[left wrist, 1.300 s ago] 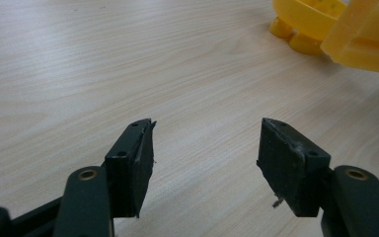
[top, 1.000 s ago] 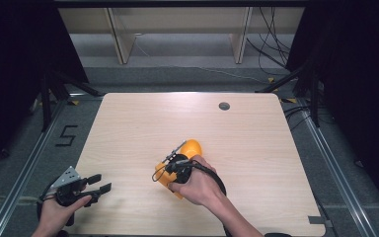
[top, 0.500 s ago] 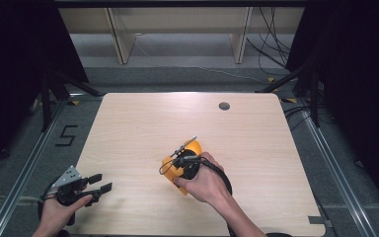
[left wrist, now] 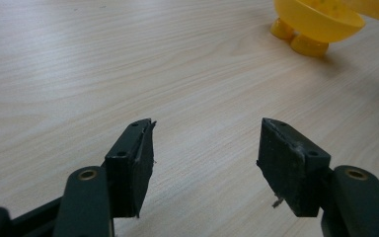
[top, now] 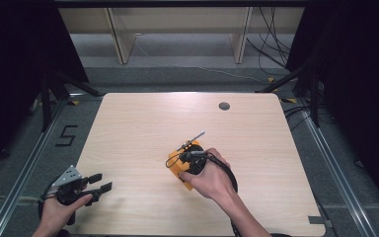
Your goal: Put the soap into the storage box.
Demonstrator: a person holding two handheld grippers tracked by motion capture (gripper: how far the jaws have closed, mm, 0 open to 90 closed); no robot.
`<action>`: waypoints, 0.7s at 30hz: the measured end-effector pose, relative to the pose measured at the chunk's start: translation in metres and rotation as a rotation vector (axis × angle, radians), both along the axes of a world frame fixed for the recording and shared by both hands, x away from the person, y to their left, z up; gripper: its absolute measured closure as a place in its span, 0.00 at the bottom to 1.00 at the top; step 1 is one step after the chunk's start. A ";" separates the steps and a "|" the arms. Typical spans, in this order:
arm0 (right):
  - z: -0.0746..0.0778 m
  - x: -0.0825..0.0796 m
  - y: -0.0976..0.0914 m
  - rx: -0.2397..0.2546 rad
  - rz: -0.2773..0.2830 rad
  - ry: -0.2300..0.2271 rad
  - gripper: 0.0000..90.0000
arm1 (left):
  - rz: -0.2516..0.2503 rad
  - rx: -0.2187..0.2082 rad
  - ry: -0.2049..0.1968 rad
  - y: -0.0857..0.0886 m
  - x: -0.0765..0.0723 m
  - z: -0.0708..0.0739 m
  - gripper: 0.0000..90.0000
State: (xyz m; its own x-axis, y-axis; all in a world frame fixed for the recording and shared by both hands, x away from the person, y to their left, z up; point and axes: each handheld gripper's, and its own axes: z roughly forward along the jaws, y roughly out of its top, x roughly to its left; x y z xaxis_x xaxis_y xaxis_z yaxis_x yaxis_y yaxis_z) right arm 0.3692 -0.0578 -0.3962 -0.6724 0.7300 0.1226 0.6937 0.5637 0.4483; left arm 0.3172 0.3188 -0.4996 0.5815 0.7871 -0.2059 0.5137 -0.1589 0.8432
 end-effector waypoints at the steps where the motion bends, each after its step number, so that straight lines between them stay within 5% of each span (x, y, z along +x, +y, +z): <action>1: 0.000 0.000 0.000 0.000 -0.007 -0.003 0.68 | -0.005 0.007 -0.001 0.001 0.000 0.000 0.42; 21: 0.011 0.001 -0.015 0.007 -0.082 -0.018 0.68 | -0.021 -0.002 0.001 -0.001 0.002 0.000 0.42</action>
State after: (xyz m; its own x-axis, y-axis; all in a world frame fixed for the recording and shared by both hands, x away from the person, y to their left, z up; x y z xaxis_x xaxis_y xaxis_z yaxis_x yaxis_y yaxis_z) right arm 0.3704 -0.0732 -0.3854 -0.6124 0.7820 0.1164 0.7295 0.5022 0.4644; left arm 0.3190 0.3176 -0.4995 0.5973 0.7745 -0.2084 0.5113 -0.1675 0.8430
